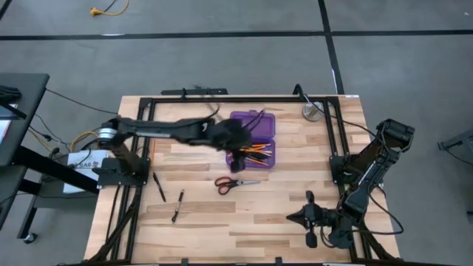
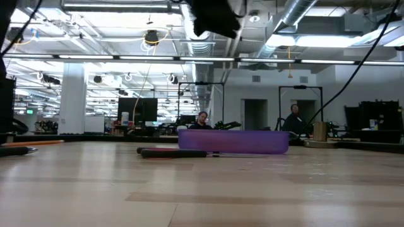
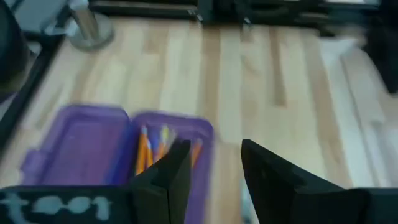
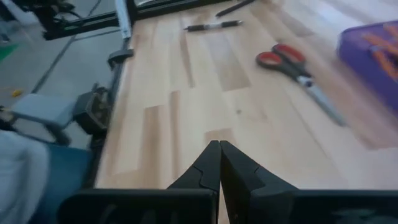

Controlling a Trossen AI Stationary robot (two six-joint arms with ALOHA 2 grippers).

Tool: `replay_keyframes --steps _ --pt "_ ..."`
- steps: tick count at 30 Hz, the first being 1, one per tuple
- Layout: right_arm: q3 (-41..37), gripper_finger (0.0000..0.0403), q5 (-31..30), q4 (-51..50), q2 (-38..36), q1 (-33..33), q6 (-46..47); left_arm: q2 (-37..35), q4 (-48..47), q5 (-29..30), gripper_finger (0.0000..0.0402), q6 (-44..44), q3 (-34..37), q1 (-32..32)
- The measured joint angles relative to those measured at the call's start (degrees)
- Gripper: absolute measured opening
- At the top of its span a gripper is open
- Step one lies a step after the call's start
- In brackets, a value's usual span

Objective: Pick & place school supplies into a supply box
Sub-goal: Put the bottom black pen into the pencil box

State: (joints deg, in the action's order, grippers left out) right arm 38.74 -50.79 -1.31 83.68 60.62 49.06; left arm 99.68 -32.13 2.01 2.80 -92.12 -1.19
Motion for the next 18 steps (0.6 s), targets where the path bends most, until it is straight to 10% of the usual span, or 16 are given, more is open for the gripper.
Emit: replay_keyframes --steps 10,18 --pt "0.00 0.0000 -3.40 0.00 0.00 -0.41 0.05 -20.07 22.89 9.54 0.0128 17.18 35.79 7.17" --pt "0.00 0.0000 -3.49 1.97 0.00 -3.16 0.54 -30.07 12.76 32.57 0.0128 34.19 45.41 20.86"
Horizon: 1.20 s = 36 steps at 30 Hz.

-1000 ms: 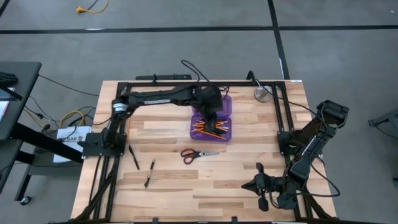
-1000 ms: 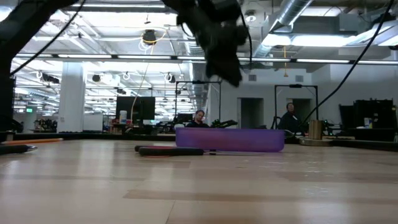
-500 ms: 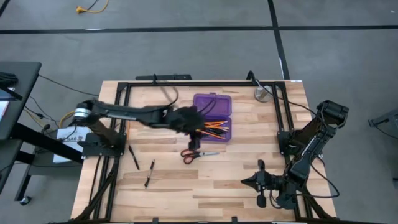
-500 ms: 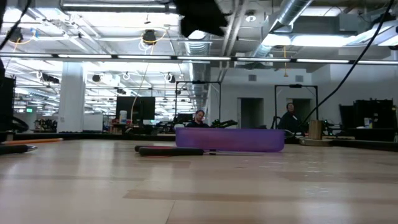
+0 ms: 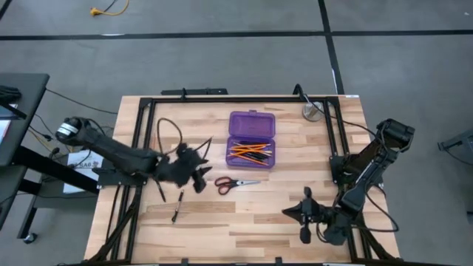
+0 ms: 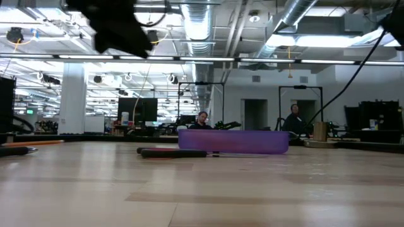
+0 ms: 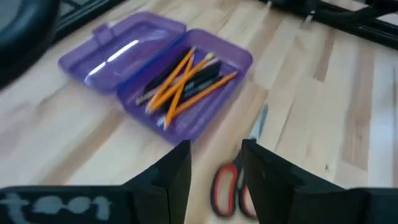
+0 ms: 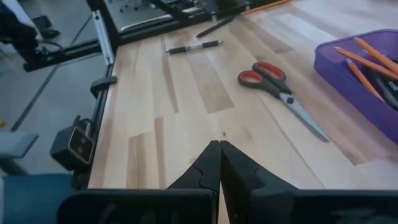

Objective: Pick & place school supplies into a supply box
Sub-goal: Put the bottom black pen into the pencil box

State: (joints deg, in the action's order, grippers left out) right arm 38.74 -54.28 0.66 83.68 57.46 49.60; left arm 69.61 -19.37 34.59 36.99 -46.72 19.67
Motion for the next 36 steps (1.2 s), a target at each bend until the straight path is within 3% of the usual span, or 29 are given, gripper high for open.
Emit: replay_keyframes --steps 10,14,24,29,33,36 --pt "0.00 0.0000 0.51 1.53 0.00 -1.99 -0.02 0.36 -15.55 12.67 0.0128 29.85 0.22 18.77" --pt "0.00 0.0000 2.30 2.02 0.00 -2.06 -0.02 3.76 -19.40 13.28 0.0128 41.39 0.22 22.74" --pt "-0.02 0.0000 9.15 2.23 0.00 -2.47 -0.02 16.49 -26.29 4.69 0.0128 67.82 -2.27 30.46" --pt "-0.02 0.0000 12.62 2.12 0.00 -3.39 -0.42 23.72 -38.47 -2.86 0.0128 76.37 -10.60 32.98" --pt "-0.02 0.0000 13.70 1.90 0.00 -3.75 -0.75 29.22 -49.50 -5.91 0.0128 80.15 -18.02 33.86" --pt "-0.02 0.0000 13.94 1.90 0.00 -3.98 -1.49 32.72 -52.23 -7.67 0.0128 82.27 -20.55 34.04"
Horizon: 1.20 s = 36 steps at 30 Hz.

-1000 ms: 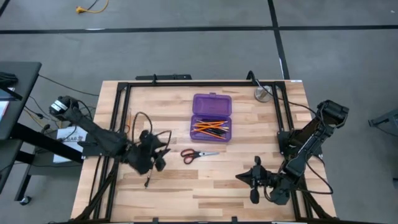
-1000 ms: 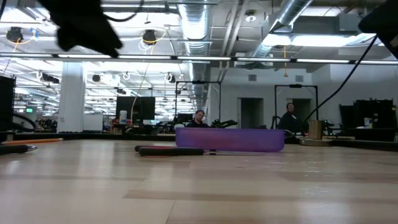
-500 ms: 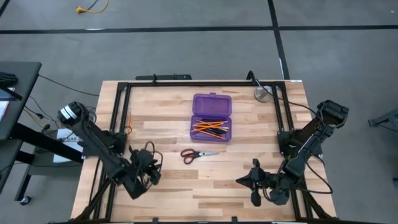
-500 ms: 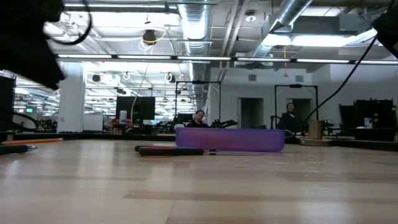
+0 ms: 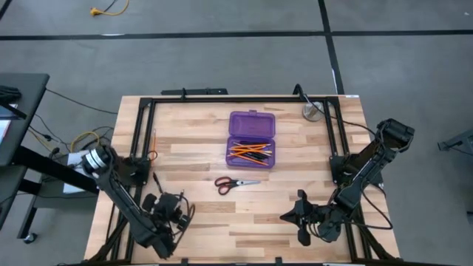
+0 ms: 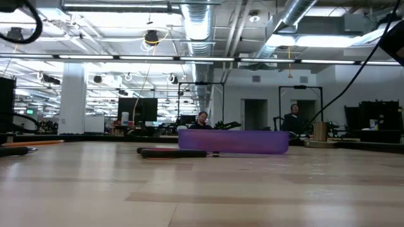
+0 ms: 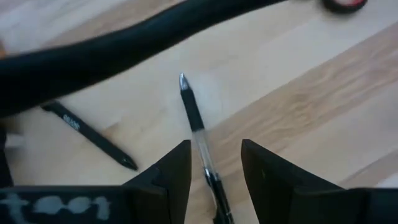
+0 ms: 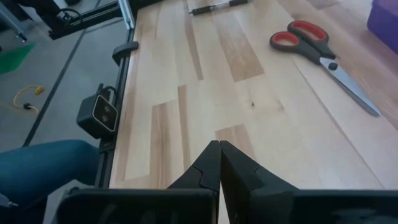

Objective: Pick & place school supplies into a supply box
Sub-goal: Put the bottom black pen into the pencil box

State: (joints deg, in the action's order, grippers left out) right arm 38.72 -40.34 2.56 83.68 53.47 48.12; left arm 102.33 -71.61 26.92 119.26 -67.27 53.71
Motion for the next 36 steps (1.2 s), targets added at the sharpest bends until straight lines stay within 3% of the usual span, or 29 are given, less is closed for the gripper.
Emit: replay_keyframes --steps 7,36 --pt "0.00 0.0000 0.62 0.00 0.00 0.07 -0.09 4.67 1.25 -1.56 0.0128 2.02 -0.89 -0.04" --pt "0.00 0.0000 6.03 0.03 0.00 0.13 -0.52 4.67 0.21 -6.94 0.0128 -0.34 -0.78 -4.65"
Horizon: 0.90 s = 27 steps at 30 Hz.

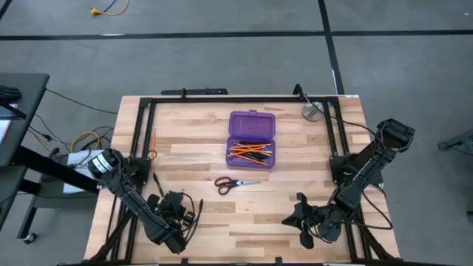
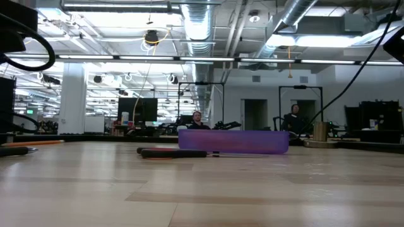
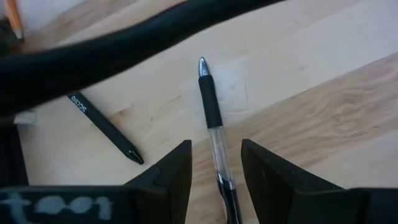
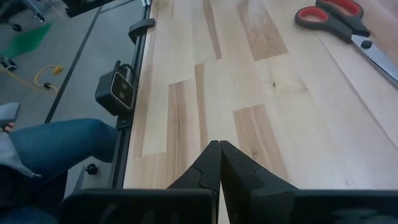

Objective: Pick & place school supplies into a supply box
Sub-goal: Put the bottom black pen into the pencil box

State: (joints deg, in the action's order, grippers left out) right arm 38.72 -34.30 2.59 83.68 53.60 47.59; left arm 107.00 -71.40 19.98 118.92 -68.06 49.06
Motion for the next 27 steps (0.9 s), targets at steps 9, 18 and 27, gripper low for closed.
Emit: replay_keyframes --steps 9,18,27 --pt "0.00 0.0000 0.08 -0.22 0.00 1.09 -0.04 -0.04 2.49 -0.63 0.0128 -1.02 0.53 -1.15" --pt "-0.01 0.0000 0.01 -0.46 0.00 1.89 -0.04 -0.07 9.34 -2.48 0.0128 0.39 5.96 -1.17" --pt "-0.01 0.0000 0.02 -0.45 0.00 1.88 -0.02 -0.42 16.40 -2.72 0.0128 -1.60 9.00 -1.94"
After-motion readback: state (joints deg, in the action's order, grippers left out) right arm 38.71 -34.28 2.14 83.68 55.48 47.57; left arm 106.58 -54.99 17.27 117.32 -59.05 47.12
